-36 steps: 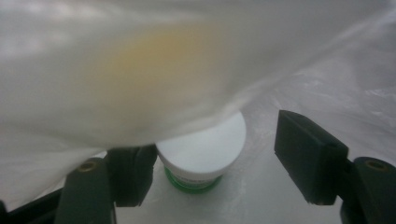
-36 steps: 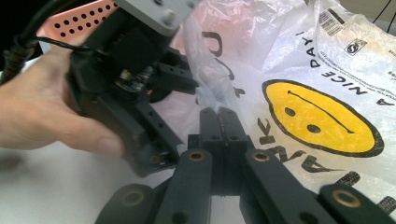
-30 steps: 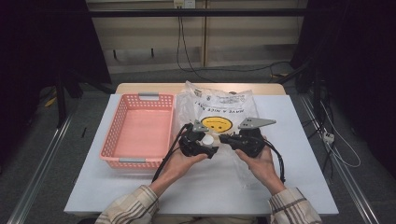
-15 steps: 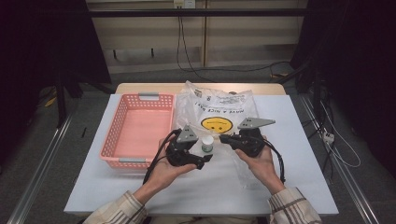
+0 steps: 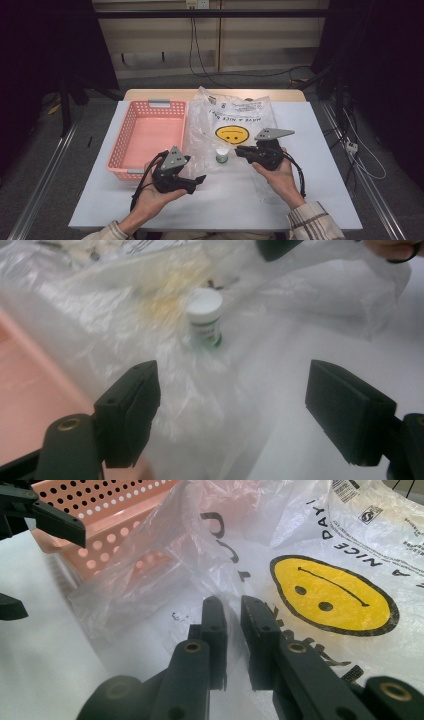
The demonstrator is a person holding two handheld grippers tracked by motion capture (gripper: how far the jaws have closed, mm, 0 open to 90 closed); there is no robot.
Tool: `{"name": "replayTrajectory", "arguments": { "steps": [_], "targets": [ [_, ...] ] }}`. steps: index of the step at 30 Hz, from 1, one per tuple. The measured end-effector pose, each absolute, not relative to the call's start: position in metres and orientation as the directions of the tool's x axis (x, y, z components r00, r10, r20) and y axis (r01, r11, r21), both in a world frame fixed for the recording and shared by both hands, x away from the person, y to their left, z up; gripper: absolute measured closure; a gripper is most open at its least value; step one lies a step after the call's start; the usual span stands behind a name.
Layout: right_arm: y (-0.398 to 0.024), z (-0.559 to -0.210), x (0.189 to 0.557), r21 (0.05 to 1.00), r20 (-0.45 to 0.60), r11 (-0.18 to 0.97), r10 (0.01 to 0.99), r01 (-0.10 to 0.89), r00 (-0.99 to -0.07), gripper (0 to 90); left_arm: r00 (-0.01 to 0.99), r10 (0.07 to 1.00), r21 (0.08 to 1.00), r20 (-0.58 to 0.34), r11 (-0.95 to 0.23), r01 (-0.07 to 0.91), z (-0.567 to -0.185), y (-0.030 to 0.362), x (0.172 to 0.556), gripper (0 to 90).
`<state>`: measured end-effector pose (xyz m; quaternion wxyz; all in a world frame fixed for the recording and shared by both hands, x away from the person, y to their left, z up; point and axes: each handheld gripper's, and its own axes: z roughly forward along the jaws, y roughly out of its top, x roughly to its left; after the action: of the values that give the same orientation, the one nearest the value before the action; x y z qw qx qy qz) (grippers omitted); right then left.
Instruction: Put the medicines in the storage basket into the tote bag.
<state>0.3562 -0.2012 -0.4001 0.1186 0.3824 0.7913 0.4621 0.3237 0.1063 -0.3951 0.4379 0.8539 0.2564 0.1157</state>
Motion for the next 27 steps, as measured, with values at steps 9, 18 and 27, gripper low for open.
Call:
{"name": "replayTrajectory", "arguments": {
  "steps": [9, 18, 27],
  "targets": [
    [-0.203, -0.392, 0.345, 0.839, 0.151, 0.262, 0.729, 0.476, -0.667, 51.7, 0.847, 0.532, 0.829, -0.012, -0.469, 0.306, -0.397, 0.125, 0.302, 19.9],
    [-0.218, -0.379, 0.323, 0.861, 0.131, 0.223, 0.771, 0.457, -0.624, 29.1, 0.832, 0.554, 0.795, -0.023, -0.495, 0.351, -0.413, 0.127, 0.288, 20.9],
    [-0.254, -0.382, 0.291, 0.863, 0.13, 0.175, 0.829, 0.474, -0.544, 20.5, 0.836, 0.548, 0.774, -0.028, -0.518, 0.365, -0.432, 0.124, 0.288, 23.0]
  ]
}}
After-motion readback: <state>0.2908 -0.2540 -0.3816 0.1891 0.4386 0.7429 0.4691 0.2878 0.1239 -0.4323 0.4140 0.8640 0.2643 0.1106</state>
